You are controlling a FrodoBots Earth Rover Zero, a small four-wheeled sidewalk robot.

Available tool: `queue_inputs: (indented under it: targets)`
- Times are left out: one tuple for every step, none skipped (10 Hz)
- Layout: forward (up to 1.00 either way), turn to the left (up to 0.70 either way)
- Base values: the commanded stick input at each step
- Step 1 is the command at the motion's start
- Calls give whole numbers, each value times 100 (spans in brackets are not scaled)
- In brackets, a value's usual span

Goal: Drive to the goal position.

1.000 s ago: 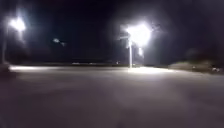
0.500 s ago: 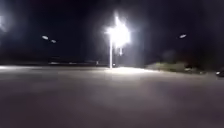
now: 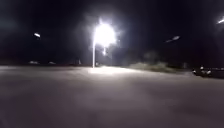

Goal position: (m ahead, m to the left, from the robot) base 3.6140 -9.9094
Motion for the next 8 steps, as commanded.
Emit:
queue_inputs:
  targets:
    - [70,0]
    - [70,0]
    - [70,0]
    - [70,0]
    - [70,0]
    - [70,0]
    - [70,0]
    - [70,0]
